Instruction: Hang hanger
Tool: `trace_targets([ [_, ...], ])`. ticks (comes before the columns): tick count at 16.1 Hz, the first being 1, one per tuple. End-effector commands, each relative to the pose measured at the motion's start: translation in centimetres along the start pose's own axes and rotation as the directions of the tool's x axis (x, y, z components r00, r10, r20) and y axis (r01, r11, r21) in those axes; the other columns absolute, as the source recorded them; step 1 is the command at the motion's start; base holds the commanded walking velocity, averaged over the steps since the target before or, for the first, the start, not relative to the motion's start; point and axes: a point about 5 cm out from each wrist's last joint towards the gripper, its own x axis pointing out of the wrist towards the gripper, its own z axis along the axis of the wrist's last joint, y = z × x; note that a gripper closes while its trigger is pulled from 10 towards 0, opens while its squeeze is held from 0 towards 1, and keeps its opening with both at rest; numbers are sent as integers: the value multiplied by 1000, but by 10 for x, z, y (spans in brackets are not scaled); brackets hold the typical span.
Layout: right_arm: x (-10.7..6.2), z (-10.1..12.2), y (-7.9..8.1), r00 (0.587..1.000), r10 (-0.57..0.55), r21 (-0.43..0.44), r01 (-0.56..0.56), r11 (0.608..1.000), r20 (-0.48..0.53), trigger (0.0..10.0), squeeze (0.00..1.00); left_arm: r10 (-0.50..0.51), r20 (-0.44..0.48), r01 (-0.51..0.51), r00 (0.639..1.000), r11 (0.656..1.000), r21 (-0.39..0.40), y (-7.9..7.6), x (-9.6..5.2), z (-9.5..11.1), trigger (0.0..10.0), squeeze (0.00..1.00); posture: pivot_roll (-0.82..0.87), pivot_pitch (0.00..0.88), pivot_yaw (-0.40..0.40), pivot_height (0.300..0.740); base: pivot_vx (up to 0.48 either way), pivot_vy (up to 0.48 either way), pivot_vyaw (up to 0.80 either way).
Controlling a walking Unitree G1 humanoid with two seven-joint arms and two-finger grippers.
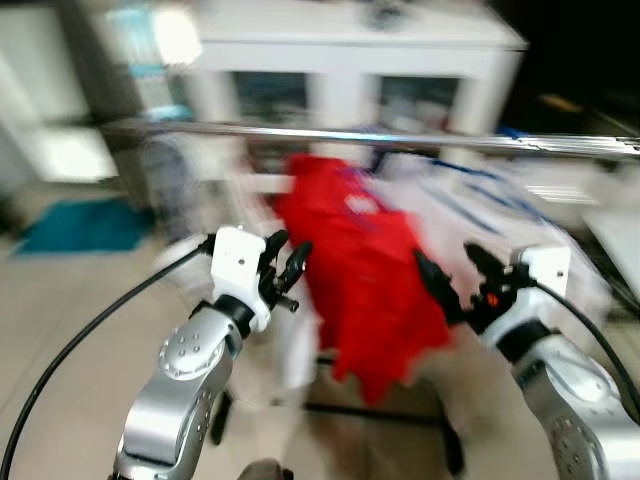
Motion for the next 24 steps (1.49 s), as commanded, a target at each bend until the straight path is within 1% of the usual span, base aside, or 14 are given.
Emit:
trace_targets([
  [1,2,0,0,1000,-3,10,3,1000,9,10000,1000,19,7,-19,1000,999,26,5,-4,4,10000,0,102,0,30,740,0,480,750],
  [2,3,1,-1,1000,-21,1,21,1000,12,10000,1000,24,3,-24,1000,999,36,6,-4,4,10000,0,102,0,27,740,0,480,594],
  [4,3,0,-1,997,-73,23,73,997,12,10000,1000,19,0,-19,1000,998,57,8,-2,6,10000,0,102,0,44,740,0,480,0],
  [7,0,-1,1,995,-98,45,97,994,24,10000,1000,-1,-7,1,1000,997,77,10,4,7,10000,0,94,0,60,740,0,480,0],
  [9,6,-2,2,996,-92,46,93,995,-5,10000,1000,35,-13,-34,999,994,102,10,6,7,10000,0,104,0,46,740,0,0,400],
  [13,17,-3,11,999,-41,20,41,999,-3,10000,1000,65,-14,-64,998,994,93,13,6,7,10000,0,98,0,50,740,0,-480,800],
  [15,18,-2,8,998,-67,-1,67,998,-3,10000,1000,57,-28,-54,998,995,88,14,7,4,10000,0,87,0,60,740,0,-240,400],
  [16,17,-4,-1,992,-125,-44,124,991,-22,10000,1000,34,-54,-29,998,996,79,12,10,-1,10000,0,74,0,72,740,0,0,0],
  [17,15,-3,-6,985,-173,-43,172,984,-19,10000,1000,0,-67,5,998,997,76,8,13,-3,10000,0,72,0,74,740,0,0,0],
  [18,15,-1,-6,983,-182,-37,182,983,-9,10000,1000,-37,-67,41,997,997,72,4,15,-3,10000,0,73,0,69,740,0,0,0],
  [21,19,-2,-1,988,-152,-25,152,988,-11,10000,1000,-43,-72,44,997,999,19,0,15,-3,10000,0,90,12,50,740,0,0,0],
  [22,26,-2,3,991,-137,-27,137,990,-8,10000,1000,-40,-68,39,997,999,-15,-2,15,-2,10000,914,99,16,38,740,247,0,0],
  [23,28,0,3,990,-142,-26,142,990,-3,10000,1000,-38,-66,37,997,999,-26,-1,15,-2,10000,1000,95,16,37,740,251,0,0],
  [24,29,0,3,989,-147,-25,147,989,0,10000,1000,-38,-66,36,997,999,-26,-1,15,-2,10000,1000,95,16,37,740,251,0,0],
])
